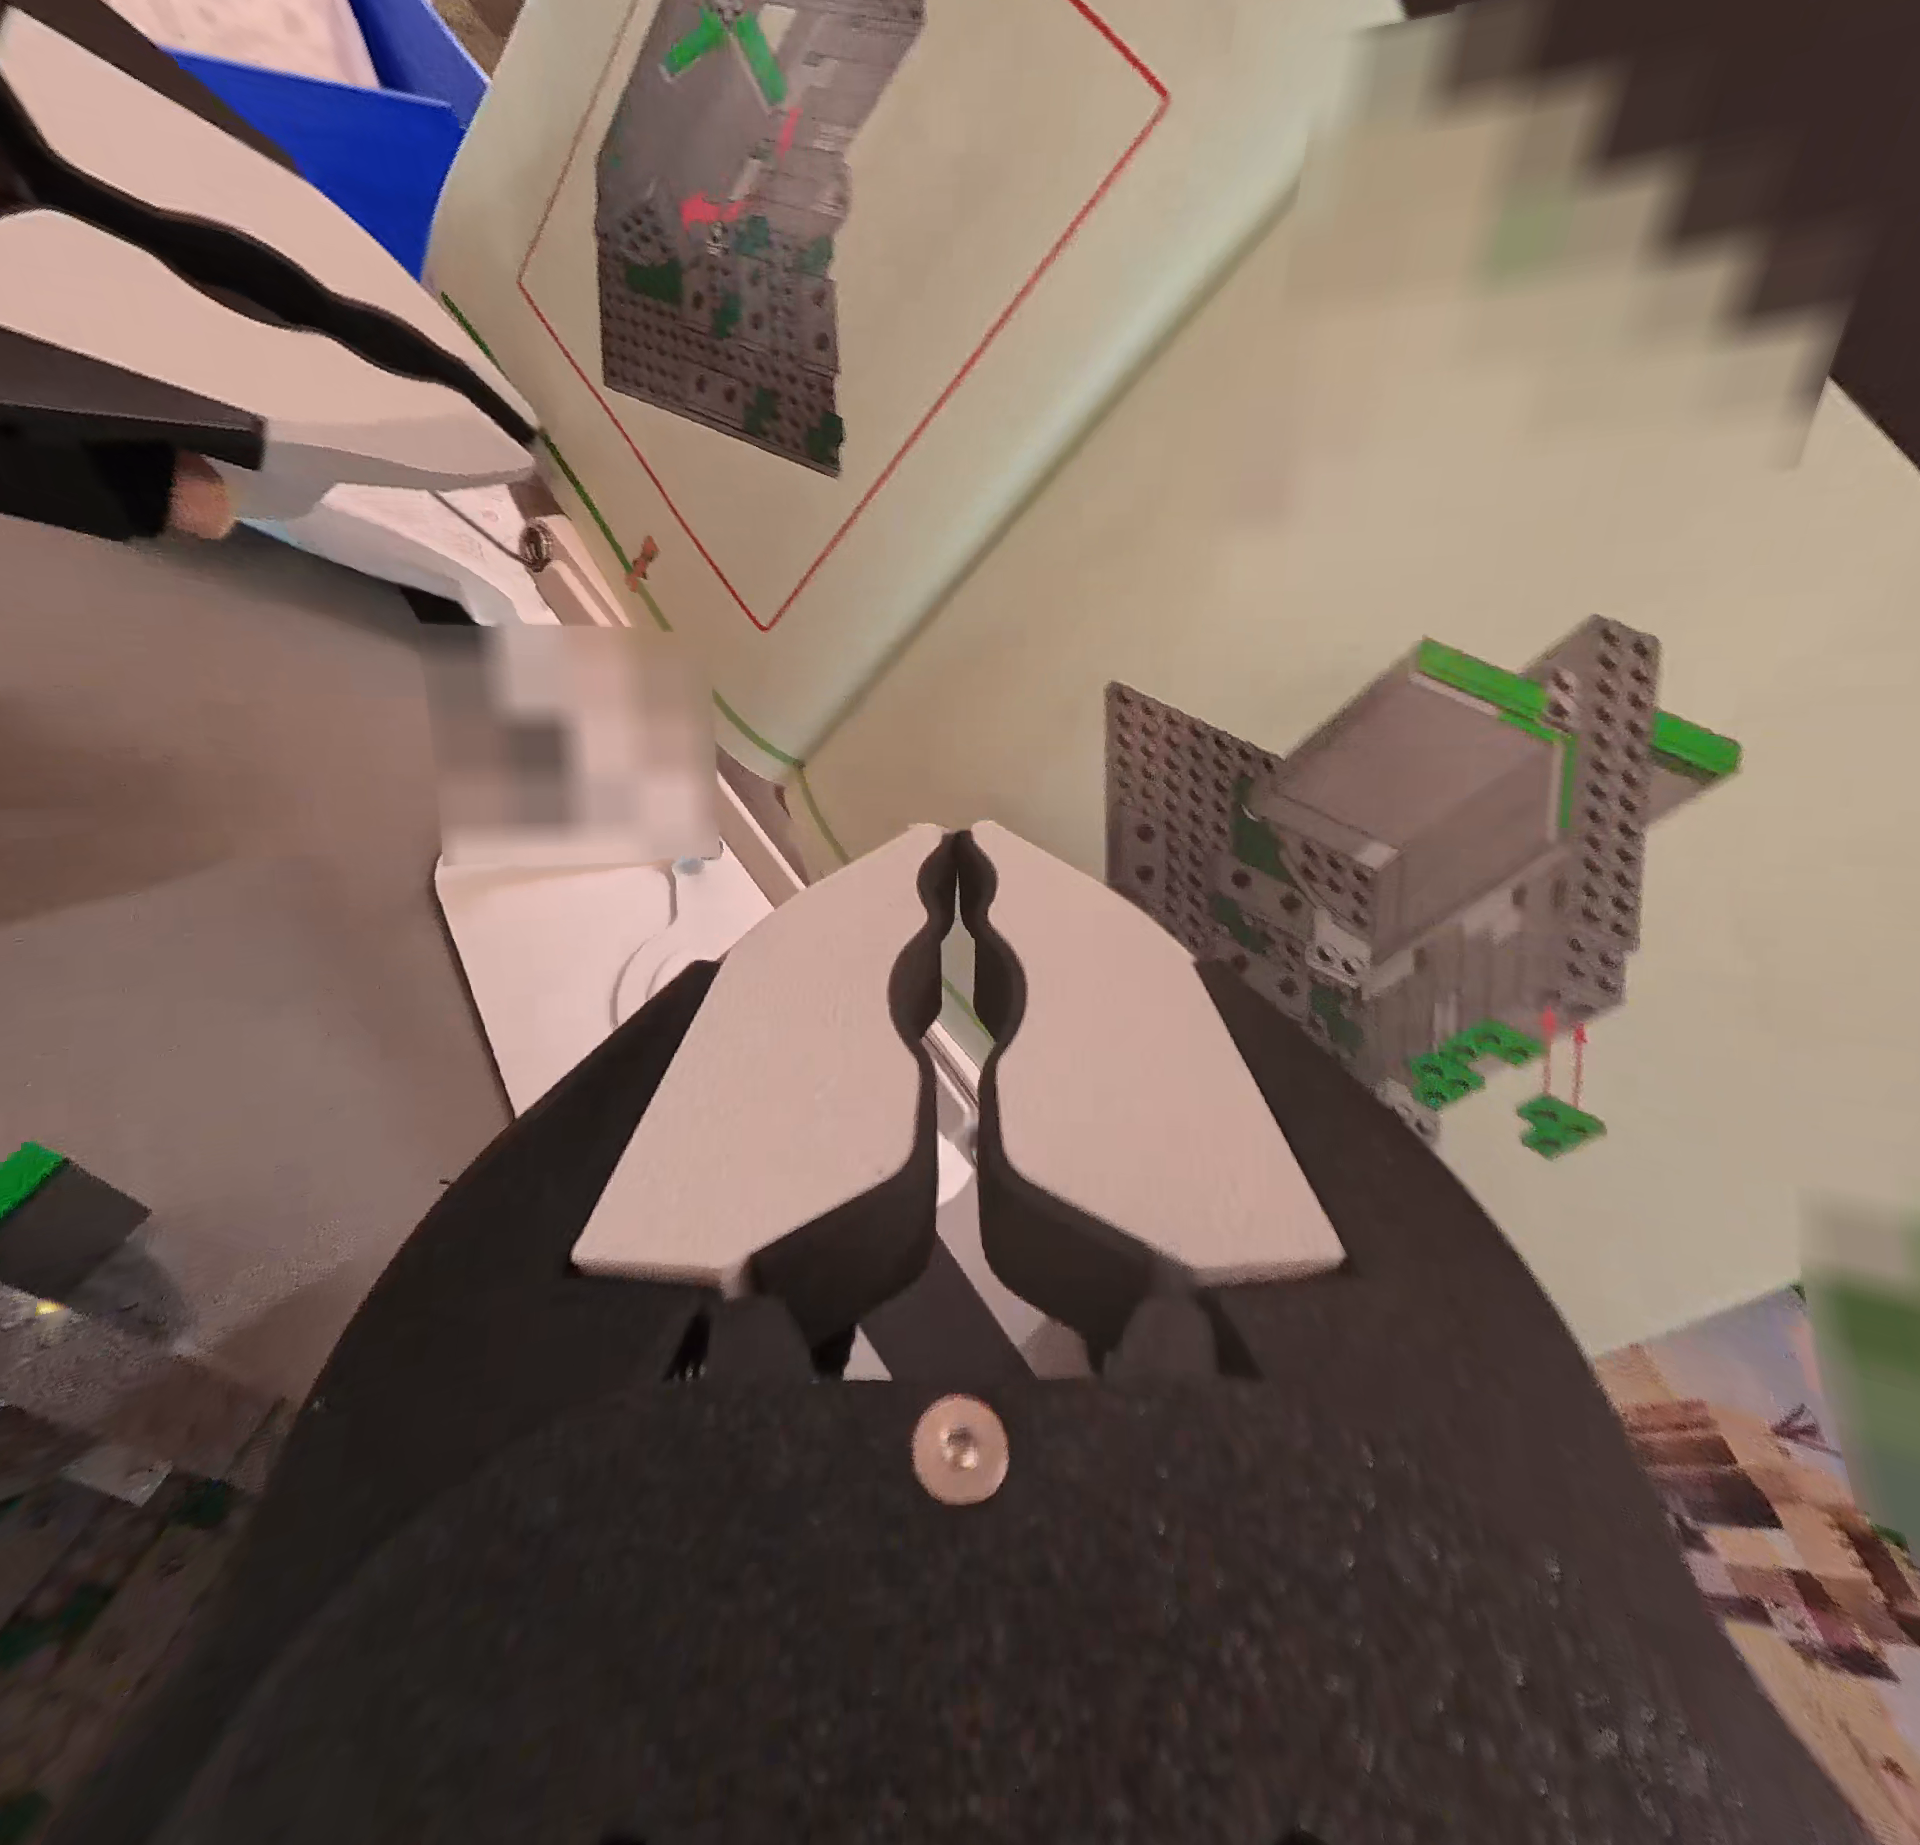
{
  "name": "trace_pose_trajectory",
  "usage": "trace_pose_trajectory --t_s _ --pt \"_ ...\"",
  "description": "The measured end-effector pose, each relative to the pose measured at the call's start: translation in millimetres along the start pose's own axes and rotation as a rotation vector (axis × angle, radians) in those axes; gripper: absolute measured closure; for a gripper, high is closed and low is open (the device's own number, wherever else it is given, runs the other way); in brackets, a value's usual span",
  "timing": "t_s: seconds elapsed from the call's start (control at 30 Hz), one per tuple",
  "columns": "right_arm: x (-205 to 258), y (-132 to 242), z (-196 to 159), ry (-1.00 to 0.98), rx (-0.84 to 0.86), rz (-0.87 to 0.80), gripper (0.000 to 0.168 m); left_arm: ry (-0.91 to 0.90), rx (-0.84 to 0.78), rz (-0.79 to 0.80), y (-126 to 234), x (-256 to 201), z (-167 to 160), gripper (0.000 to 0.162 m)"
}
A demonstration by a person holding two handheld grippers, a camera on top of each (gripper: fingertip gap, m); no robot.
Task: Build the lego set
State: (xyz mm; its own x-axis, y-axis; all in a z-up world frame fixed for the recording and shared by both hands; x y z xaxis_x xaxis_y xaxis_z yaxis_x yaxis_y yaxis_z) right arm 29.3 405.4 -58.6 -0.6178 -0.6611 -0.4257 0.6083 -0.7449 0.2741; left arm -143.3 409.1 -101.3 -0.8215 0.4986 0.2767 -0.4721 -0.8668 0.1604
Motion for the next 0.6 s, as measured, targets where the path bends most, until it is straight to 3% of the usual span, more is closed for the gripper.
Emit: trace_pose_trajectory --t_s 0.37,0.6 --pt "19.4 -1.6 -10.4 0.064 0.016 0.019 0.168 0.085 -0.081 -0.032 36.1 -16.5 2.8 0.158" --pt "41.7 12.7 -9.3 -0.014 -0.08 0.009 0.168 0.155 -0.106 -0.101 55.5 -45.3 -19.1 0.16"
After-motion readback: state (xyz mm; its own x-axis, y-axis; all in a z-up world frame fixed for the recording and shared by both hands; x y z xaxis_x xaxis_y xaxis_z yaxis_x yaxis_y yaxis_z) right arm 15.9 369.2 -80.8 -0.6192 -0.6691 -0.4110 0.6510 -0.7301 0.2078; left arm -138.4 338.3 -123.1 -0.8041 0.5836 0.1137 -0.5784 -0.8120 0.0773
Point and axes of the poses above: each gripper's, where its closed fingertips meet, y back along the fingers, z out of its top, x = y × z across the jaws, the point moved 3 cm from there along y, back along the fingers, and after that the axes turned 6 degrees about -x, right-handed, at the moved point
